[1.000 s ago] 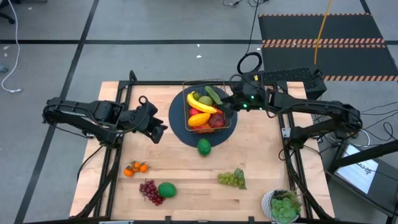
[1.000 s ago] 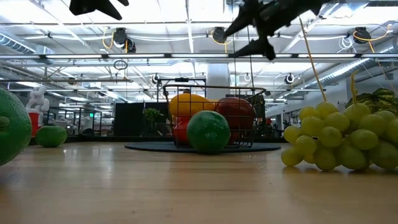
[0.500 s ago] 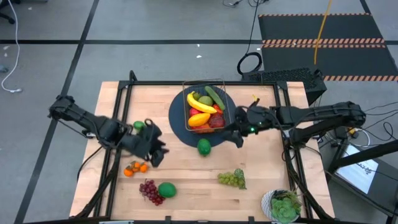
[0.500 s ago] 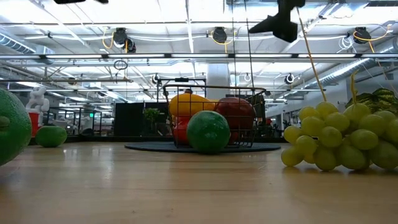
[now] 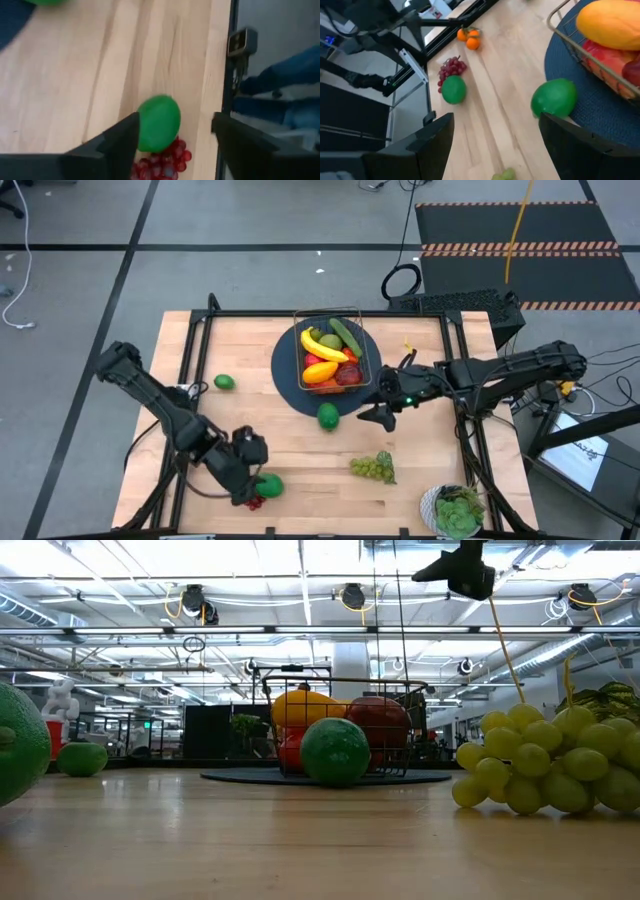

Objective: Build produce basket
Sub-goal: Put the bottom green lime into the gold wire basket

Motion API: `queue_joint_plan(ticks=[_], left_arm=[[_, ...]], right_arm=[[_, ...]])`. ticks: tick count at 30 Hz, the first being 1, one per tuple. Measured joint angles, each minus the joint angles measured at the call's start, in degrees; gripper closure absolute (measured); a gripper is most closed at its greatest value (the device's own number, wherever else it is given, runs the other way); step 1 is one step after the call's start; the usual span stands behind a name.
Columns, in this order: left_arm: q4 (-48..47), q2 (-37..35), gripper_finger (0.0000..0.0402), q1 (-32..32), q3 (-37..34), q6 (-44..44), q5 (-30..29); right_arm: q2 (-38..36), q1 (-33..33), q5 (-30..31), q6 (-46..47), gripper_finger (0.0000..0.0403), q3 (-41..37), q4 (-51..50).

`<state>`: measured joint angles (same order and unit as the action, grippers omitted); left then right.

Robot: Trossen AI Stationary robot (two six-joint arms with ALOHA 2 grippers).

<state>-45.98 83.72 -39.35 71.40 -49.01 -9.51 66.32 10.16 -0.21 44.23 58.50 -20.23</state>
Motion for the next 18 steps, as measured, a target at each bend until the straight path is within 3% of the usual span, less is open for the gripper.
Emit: queue_joint_plan(ticks=[4,9,18], left_arm=[[1.2,3.7,0.0077,-1.0,0.0,2.2,0.6],[1.9,8.9,0.0012,-2.3,0.0,12.0,0.7],[3.1,17.3,0.0002,-2.2,0.0,14.3,1.1]], right_arm=[[0.0,1.2,-0.1,0.1,0.0119,0.0,0.0],[-0.3,3.1,-0.1,0.6,0.0119,0.0,0.0],[-0.2,7.6,-3.5,1.0,0.0119,0.0,-0.1]])
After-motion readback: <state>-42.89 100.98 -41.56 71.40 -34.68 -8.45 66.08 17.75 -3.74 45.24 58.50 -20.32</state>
